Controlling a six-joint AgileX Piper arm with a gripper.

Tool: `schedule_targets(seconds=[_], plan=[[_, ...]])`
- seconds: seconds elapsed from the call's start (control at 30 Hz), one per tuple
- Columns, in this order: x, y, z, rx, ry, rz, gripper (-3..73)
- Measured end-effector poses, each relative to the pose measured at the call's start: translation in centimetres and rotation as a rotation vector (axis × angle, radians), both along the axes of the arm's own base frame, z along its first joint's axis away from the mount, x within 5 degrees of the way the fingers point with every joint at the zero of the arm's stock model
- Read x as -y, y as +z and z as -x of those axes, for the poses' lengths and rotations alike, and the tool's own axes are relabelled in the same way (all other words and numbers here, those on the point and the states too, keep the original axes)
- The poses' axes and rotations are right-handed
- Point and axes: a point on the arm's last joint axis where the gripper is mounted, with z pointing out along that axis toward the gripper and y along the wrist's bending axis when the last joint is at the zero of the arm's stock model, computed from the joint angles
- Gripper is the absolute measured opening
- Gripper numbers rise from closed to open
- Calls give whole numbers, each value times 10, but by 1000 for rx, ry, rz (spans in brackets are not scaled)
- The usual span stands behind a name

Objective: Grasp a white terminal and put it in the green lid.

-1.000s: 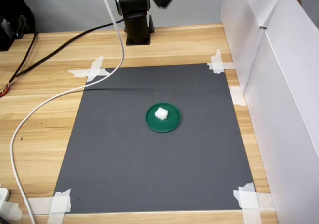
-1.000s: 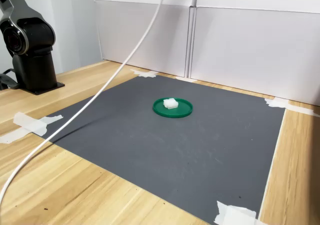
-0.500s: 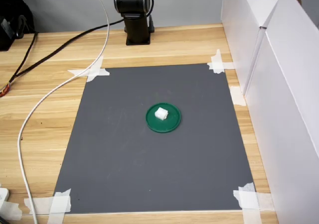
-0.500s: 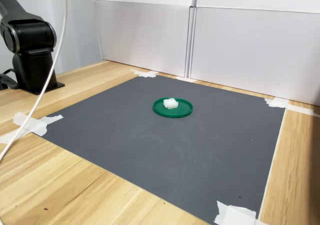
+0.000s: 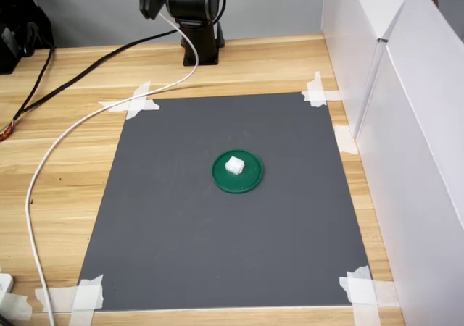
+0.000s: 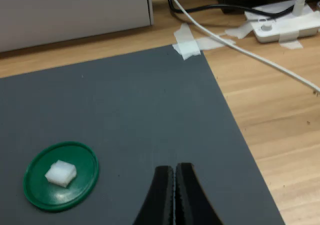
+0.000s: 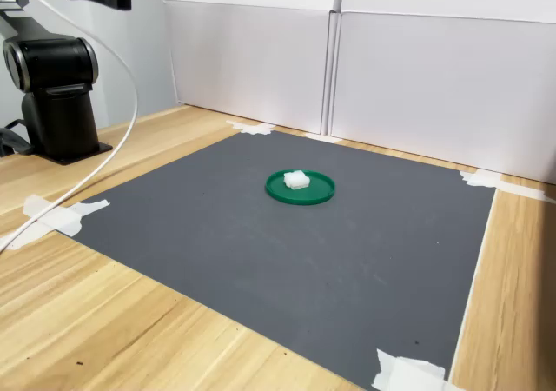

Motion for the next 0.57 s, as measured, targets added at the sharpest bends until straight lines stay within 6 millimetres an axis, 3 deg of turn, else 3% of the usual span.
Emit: schedule_targets(seconds=[0.37,0.57], plan=[[-2,-37,10,14,-3,14,-15],[-2,-44,11,11,-3,14,-15]])
